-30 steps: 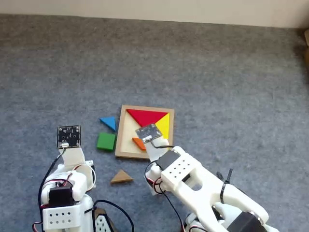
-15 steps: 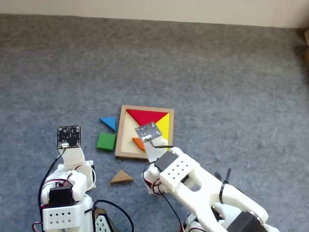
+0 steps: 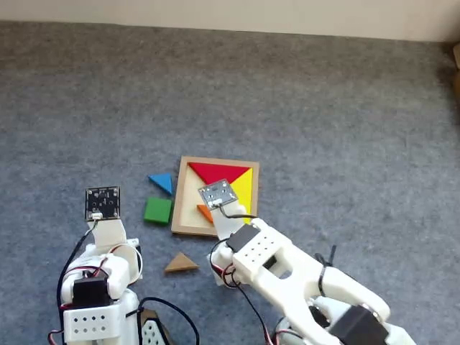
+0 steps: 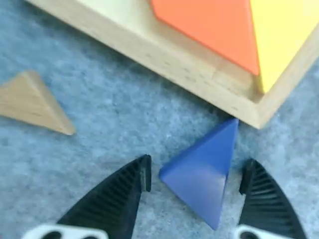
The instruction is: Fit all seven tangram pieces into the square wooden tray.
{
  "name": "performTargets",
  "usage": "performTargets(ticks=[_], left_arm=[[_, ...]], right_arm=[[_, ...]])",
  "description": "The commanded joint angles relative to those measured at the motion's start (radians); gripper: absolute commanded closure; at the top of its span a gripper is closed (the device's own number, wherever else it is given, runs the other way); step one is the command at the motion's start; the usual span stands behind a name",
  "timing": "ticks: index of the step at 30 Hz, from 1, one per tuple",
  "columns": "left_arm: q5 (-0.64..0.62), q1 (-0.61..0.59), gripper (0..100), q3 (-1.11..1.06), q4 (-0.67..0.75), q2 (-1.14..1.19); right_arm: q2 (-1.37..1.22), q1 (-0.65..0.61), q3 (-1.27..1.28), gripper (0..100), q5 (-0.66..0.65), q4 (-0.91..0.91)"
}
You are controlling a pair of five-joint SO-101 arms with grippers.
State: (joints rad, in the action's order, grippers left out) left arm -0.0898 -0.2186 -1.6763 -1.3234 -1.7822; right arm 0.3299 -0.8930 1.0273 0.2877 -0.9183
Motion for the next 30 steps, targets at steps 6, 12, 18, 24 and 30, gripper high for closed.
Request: performTargets(ticks=[6, 12, 18, 24, 30], left_arm=[[0.011, -0.016, 99, -0.021, -0.005, -0.036], [0.011, -0.016, 99, -0.021, -0.005, -0.036], [0.011, -0.016, 99, -0.021, -0.005, -0.036], [0.011, -0.016, 99, -0.021, -0.005, -0.036], [0.011, -0.016, 99, -0.021, -0.005, -0.036]], right_arm=[[-0.065, 0.025, -0.062, 71.7, 0.008, -0.016], [-0.065, 0.024, -0.067, 72.7, 0.002, -0.062], [-0.065, 0.024, -0.067, 84.4, 0.0, -0.062], [0.035, 0.022, -0.062, 85.4, 0.0, -0.07], [0.265, 0.022, -0.065, 85.4, -0.002, -0.166]])
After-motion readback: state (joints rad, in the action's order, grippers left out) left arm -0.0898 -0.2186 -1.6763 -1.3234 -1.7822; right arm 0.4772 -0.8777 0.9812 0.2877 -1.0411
